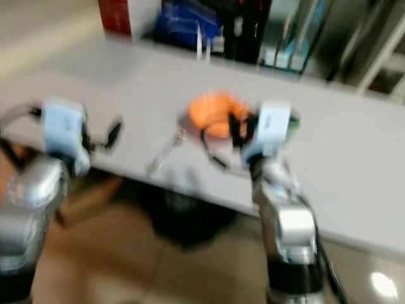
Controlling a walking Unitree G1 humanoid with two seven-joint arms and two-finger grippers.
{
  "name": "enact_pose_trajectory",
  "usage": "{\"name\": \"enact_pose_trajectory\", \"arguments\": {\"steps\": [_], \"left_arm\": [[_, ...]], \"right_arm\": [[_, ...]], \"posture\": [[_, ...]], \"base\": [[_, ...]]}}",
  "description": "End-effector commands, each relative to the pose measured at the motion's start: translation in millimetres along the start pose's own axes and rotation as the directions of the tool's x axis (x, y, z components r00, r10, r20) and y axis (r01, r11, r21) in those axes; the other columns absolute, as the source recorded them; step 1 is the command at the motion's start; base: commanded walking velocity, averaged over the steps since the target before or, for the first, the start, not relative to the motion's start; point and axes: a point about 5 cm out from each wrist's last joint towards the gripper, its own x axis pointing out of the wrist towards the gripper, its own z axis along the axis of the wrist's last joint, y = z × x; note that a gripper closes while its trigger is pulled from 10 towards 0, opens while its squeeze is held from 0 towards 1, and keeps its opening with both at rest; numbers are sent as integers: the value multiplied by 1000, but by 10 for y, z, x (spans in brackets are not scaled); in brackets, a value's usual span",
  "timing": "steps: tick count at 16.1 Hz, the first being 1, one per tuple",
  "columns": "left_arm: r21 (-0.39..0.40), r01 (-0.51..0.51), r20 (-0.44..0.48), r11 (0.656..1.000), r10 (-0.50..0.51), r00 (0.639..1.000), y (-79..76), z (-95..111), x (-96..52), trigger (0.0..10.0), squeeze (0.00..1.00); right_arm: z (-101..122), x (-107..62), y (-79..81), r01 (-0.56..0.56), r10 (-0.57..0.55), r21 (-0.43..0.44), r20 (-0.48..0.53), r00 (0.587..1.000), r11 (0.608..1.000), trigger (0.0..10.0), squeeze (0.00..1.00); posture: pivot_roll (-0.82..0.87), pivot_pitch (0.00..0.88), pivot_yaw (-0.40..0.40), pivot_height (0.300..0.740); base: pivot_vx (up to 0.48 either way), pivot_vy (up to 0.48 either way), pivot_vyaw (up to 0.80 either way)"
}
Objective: Setting the table
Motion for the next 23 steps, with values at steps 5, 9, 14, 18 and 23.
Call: {"name": "enact_pose_trajectory", "arguments": {"steps": [5,9,14,18,23], "left_arm": [[4,-13,-38,1000,13,999,-36,-92,20,10000,0],[18,-1,-34,1000,2,999,-43,-97,91,10000,0],[-5,0,-33,1000,0,999,-223,-185,33,10000,0],[-33,-63,-53,997,61,997,-178,-298,-228,10000,0],[-20,-38,-28,999,37,999,-157,-199,-203,10000,0]], "right_arm": [[40,178,-57,-18,17,15,31,999,1000,10000,1000],[15,136,-363,39,-41,33,56,998,999,10000,1000],[-224,-45,-322,96,-95,-98,15,995,991,10000,914],[-247,-172,-247,-7,7,-39,17,1000,999,10000,0],[-190,-157,-45,-129,126,83,48,991,988,10000,0]], "posture": [[21,0,-22,740],[12,0,34,740],[21,0,-17,740],[15,0,-70,740],[44,0,-73,740]], "base": [[0,480,-800],[0,480,-800],[0,480,-160],[0,480,0],[0,480,0]]}}
